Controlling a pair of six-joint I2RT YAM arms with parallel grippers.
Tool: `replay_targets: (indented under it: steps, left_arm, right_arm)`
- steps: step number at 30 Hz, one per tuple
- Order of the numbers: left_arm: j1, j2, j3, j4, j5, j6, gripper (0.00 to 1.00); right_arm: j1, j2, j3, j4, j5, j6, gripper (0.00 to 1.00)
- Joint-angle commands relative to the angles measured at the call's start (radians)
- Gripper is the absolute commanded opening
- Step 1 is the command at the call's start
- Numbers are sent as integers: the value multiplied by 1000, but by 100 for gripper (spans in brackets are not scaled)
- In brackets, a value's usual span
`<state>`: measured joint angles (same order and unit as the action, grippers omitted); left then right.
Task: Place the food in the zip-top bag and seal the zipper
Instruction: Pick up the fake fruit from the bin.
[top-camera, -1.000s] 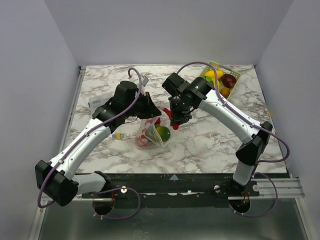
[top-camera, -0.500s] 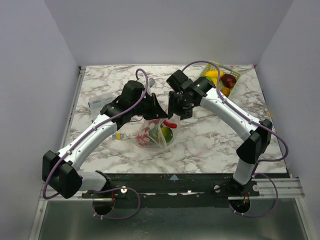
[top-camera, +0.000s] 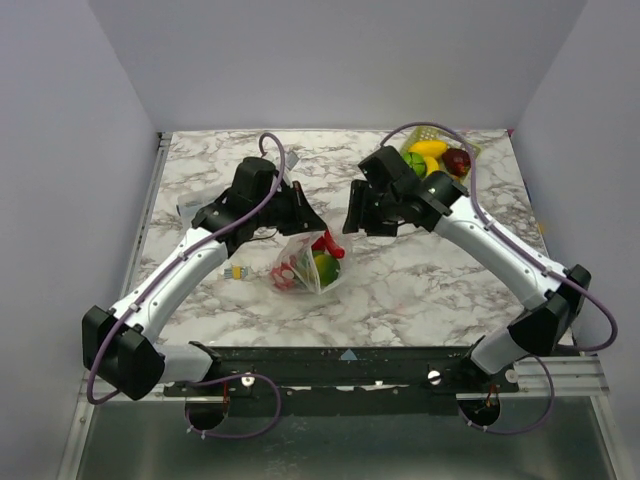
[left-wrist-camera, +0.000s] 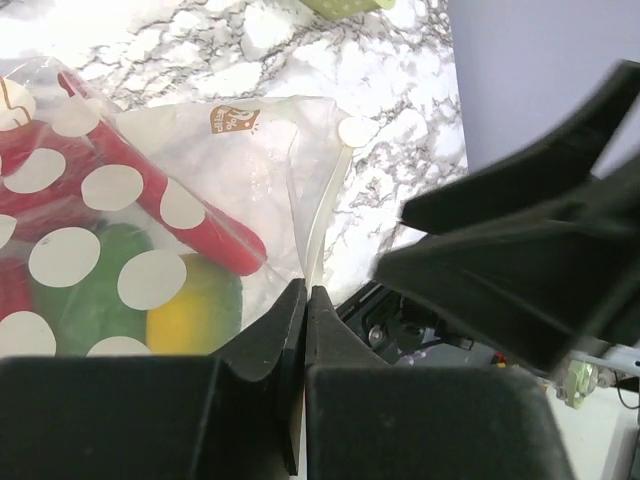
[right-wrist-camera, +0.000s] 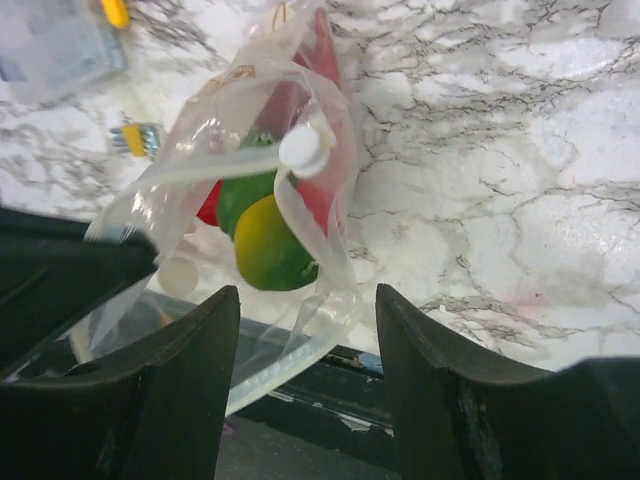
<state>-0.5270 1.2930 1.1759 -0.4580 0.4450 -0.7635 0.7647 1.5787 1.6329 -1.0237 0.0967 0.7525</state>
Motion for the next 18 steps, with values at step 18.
replay_targets:
  steps: [18]
  left_arm:
    - [32,-117,-14,-67,-176,210,0]
  right_arm:
    - [-494,100,59,219,355,-233,55]
